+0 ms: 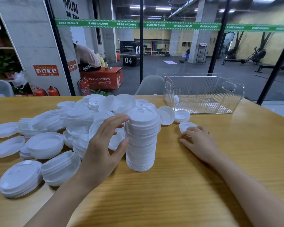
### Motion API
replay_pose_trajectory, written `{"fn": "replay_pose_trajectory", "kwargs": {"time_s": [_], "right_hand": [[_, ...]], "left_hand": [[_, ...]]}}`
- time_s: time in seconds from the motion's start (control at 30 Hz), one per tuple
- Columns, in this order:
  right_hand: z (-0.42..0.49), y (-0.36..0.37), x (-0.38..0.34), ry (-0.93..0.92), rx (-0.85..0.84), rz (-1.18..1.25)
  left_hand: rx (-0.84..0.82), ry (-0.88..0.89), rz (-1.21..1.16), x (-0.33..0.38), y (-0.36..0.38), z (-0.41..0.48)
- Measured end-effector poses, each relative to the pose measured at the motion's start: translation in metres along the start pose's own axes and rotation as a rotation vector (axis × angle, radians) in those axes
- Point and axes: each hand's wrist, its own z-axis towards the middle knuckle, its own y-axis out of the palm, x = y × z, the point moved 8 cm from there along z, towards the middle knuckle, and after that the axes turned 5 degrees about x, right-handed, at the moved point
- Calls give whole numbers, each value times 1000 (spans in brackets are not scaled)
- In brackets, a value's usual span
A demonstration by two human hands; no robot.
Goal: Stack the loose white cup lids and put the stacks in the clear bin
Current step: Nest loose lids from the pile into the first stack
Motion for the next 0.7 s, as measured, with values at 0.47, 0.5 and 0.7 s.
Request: {"fn": "replay_pose_trajectory", "kwargs": {"time_s": [0.47,0.5,0.7], "right_hand": [[-10,-9,-21,154,-75,1010],[-10,-4,-17,134,-84,882],[-11,10,-15,-74,-157,326]], "left_hand": [[-2,-2,5,1,1,0],[-2,0,6,1,1,0],[1,-2,0,1,0,0]]}}
